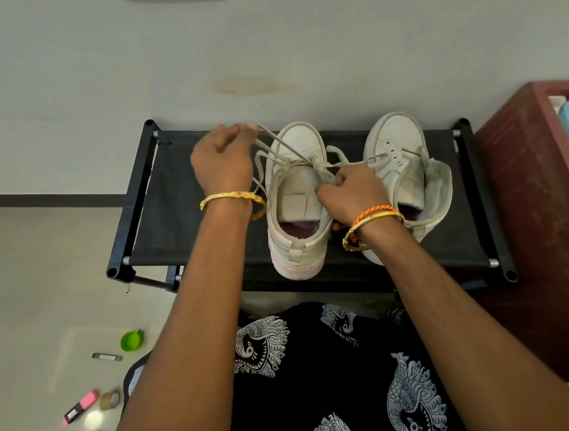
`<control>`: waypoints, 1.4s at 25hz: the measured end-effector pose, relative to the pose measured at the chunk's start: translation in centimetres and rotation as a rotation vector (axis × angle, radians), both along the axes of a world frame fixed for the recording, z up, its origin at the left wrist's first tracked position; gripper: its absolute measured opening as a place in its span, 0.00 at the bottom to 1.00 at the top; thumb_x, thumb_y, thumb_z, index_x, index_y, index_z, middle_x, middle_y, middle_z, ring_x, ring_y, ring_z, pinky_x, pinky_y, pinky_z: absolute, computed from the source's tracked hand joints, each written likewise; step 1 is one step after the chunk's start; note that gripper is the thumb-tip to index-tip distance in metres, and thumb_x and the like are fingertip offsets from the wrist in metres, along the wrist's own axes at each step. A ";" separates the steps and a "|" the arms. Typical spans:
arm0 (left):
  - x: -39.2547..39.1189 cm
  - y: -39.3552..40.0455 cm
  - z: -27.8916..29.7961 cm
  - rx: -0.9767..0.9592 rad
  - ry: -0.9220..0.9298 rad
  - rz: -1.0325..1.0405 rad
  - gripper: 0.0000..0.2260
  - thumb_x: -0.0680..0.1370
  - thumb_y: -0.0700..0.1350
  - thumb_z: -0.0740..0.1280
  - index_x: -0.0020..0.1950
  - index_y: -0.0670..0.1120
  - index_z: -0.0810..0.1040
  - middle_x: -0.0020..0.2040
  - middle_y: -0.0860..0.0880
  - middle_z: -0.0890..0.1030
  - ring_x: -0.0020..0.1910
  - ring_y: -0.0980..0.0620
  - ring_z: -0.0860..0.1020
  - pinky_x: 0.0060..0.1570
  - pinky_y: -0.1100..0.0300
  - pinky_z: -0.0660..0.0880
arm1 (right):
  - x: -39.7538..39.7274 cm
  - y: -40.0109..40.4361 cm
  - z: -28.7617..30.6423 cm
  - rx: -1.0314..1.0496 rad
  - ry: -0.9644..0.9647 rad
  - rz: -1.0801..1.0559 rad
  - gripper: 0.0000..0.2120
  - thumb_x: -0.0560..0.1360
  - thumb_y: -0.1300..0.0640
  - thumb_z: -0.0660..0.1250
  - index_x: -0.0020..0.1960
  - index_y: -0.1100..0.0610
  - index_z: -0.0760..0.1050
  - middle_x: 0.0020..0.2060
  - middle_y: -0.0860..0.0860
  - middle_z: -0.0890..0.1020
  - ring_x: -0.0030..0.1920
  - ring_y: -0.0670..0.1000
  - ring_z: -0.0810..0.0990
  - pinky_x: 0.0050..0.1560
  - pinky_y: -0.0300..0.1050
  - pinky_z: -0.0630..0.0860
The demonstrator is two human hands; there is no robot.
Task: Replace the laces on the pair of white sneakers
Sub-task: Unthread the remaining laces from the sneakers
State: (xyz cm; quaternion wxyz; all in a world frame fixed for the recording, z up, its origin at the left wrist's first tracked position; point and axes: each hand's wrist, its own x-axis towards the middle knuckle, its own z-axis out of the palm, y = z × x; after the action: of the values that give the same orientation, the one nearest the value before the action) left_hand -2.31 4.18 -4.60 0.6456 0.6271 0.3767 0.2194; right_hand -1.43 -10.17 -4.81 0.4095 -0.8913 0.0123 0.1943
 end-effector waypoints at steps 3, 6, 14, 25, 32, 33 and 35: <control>-0.1 0.7 0.1 -0.459 -0.017 0.067 0.03 0.74 0.41 0.69 0.47 0.45 0.80 0.44 0.51 0.82 0.49 0.54 0.81 0.55 0.63 0.70 | -0.1 0.1 0.1 -0.012 0.008 -0.001 0.15 0.73 0.59 0.65 0.31 0.55 0.64 0.26 0.50 0.70 0.29 0.50 0.72 0.28 0.38 0.67; 0.4 0.3 0.5 -0.565 -0.012 -0.047 0.07 0.78 0.40 0.61 0.40 0.45 0.74 0.37 0.51 0.83 0.42 0.52 0.80 0.39 0.63 0.69 | -0.1 0.1 0.2 -0.011 0.008 -0.007 0.15 0.73 0.59 0.65 0.30 0.55 0.63 0.26 0.49 0.69 0.28 0.49 0.70 0.28 0.38 0.66; 0.1 -3.5 -0.9 0.954 0.549 -0.612 0.10 0.76 0.49 0.66 0.56 0.57 0.79 0.63 0.49 0.69 0.65 0.47 0.64 0.64 0.46 0.56 | -0.1 0.3 0.2 -0.014 -0.001 0.006 0.13 0.72 0.60 0.66 0.32 0.55 0.66 0.27 0.50 0.70 0.29 0.47 0.69 0.29 0.39 0.66; 0.5 -0.9 -0.4 0.256 0.070 -0.109 0.02 0.74 0.43 0.70 0.44 0.46 0.82 0.56 0.49 0.77 0.56 0.57 0.75 0.50 0.73 0.69 | -0.2 0.2 0.2 -0.010 0.012 -0.008 0.15 0.72 0.60 0.66 0.30 0.55 0.63 0.27 0.50 0.68 0.29 0.48 0.68 0.29 0.39 0.65; 0.6 0.0 0.7 -0.276 0.001 -0.011 0.04 0.77 0.37 0.60 0.44 0.42 0.73 0.35 0.52 0.80 0.36 0.57 0.78 0.41 0.64 0.70 | -0.1 0.3 0.0 -0.038 0.000 -0.005 0.14 0.72 0.59 0.66 0.31 0.56 0.64 0.27 0.50 0.68 0.29 0.49 0.68 0.29 0.39 0.65; 0.5 -0.4 0.7 -0.151 0.042 -0.075 0.02 0.76 0.37 0.61 0.46 0.42 0.72 0.35 0.52 0.77 0.35 0.56 0.76 0.39 0.63 0.71 | -0.1 0.3 0.0 -0.036 -0.003 -0.007 0.14 0.72 0.59 0.66 0.31 0.56 0.64 0.27 0.50 0.68 0.29 0.49 0.68 0.30 0.40 0.66; 0.2 -1.3 0.3 0.144 0.128 -0.274 0.04 0.74 0.39 0.65 0.47 0.45 0.71 0.38 0.53 0.74 0.39 0.54 0.74 0.42 0.59 0.73 | -0.2 0.3 0.0 -0.028 -0.003 -0.011 0.14 0.71 0.60 0.66 0.31 0.56 0.64 0.27 0.50 0.68 0.31 0.50 0.69 0.32 0.42 0.69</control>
State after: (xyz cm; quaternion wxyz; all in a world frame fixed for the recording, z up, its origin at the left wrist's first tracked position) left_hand -2.09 2.87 -4.28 0.5976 0.7300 0.3110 0.1153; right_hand -1.61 -9.82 -4.76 0.3981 -0.8971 0.0192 0.1904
